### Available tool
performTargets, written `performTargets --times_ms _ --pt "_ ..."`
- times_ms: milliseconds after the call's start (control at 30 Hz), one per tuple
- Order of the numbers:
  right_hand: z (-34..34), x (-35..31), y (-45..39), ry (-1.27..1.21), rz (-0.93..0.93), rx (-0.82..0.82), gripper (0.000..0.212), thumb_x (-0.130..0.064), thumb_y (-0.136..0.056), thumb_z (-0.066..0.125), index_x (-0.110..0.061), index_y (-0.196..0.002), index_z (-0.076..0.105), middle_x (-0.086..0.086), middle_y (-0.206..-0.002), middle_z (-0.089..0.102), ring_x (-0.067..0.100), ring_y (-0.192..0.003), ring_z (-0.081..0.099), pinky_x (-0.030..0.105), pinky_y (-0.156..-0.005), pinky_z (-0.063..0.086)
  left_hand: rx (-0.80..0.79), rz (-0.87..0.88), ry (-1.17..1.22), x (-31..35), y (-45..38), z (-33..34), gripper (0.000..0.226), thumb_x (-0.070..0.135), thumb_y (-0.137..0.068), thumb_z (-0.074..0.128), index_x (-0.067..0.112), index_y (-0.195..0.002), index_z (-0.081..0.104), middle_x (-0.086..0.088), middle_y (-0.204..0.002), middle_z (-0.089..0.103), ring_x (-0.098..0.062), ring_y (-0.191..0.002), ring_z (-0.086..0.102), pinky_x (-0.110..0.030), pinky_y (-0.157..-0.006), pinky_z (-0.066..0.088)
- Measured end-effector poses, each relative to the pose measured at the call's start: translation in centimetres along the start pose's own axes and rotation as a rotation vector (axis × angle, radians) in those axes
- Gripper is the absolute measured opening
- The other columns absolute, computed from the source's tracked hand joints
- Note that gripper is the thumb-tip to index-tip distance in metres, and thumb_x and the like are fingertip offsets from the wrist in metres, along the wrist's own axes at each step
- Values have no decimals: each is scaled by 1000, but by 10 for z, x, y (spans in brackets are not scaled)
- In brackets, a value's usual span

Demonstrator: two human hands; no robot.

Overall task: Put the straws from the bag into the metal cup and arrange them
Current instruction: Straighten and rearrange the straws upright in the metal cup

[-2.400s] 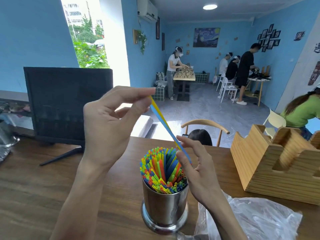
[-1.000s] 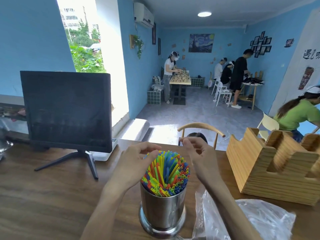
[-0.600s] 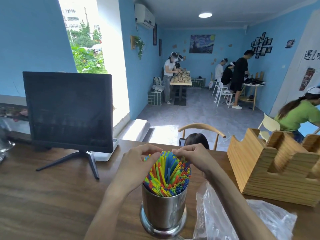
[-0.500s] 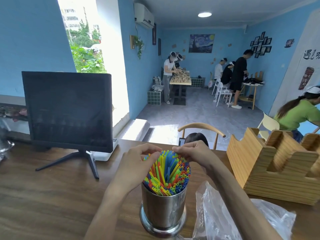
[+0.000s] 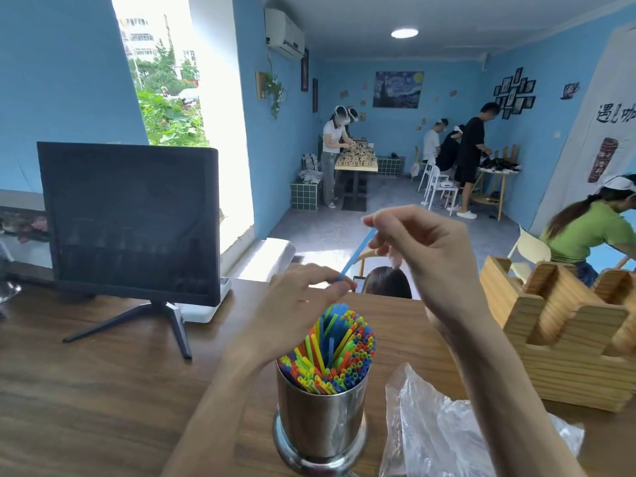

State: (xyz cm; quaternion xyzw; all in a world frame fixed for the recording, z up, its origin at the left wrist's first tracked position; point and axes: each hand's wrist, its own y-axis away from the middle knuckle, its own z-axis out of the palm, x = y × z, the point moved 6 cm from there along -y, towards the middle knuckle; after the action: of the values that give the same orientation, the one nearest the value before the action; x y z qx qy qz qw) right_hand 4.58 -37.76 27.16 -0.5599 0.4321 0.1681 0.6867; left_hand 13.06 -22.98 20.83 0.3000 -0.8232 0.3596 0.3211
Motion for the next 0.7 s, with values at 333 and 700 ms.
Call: performTargets --times_ms 333,700 --pt "-26 53 24 -171 185 50 17 -31 -80 72 -17 -84 82 9 -79 76 17 -73 63 27 -63 45 324 -74 752 -35 10 -69 35 42 -55 91 16 -76 82 -5 -74 75 -7 -55 59 -16 -43 44" --pt "-7 120 21 471 312 -230 11 -47 -90 71 -38 -95 75 -15 -86 72 3 -84 66 20 -72 51 335 90 397 2 1 -39 46 13 -96 64 46 -126 55 0 -89 76 -17 -68 73 -24 -67 56"
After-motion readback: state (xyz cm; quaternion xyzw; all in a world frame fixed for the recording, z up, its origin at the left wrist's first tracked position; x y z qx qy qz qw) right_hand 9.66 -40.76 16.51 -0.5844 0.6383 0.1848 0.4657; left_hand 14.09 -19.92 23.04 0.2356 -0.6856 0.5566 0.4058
